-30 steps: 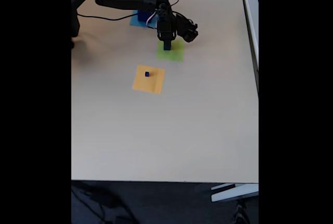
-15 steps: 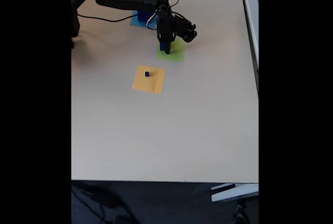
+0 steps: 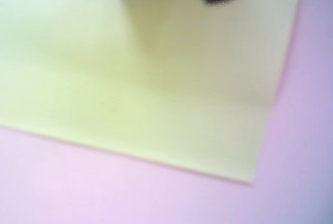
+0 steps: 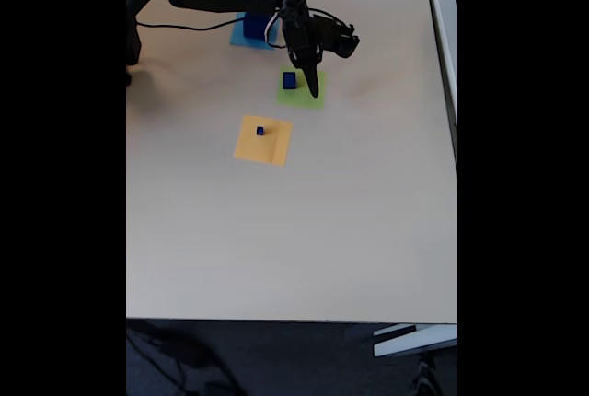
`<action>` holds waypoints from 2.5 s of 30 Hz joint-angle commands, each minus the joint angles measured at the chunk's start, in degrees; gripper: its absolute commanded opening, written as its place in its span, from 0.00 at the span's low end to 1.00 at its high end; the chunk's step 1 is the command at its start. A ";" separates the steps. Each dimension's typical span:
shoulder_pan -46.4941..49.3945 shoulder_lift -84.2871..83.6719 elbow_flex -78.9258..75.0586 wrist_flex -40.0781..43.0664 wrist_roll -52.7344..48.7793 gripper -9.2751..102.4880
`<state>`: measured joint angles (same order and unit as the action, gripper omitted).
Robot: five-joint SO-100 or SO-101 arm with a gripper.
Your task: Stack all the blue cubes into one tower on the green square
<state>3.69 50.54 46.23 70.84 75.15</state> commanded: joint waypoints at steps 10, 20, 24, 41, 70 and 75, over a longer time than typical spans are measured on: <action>-11.69 26.10 1.67 10.46 30.23 0.36; -22.85 36.74 19.16 14.41 53.96 0.38; -19.95 37.09 19.42 14.50 47.55 0.37; 0.00 35.24 20.74 3.25 13.36 0.34; 14.41 26.54 34.45 -4.39 -4.83 0.27; 16.70 25.84 34.37 -4.57 -7.38 0.27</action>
<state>19.42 76.03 81.04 66.80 68.91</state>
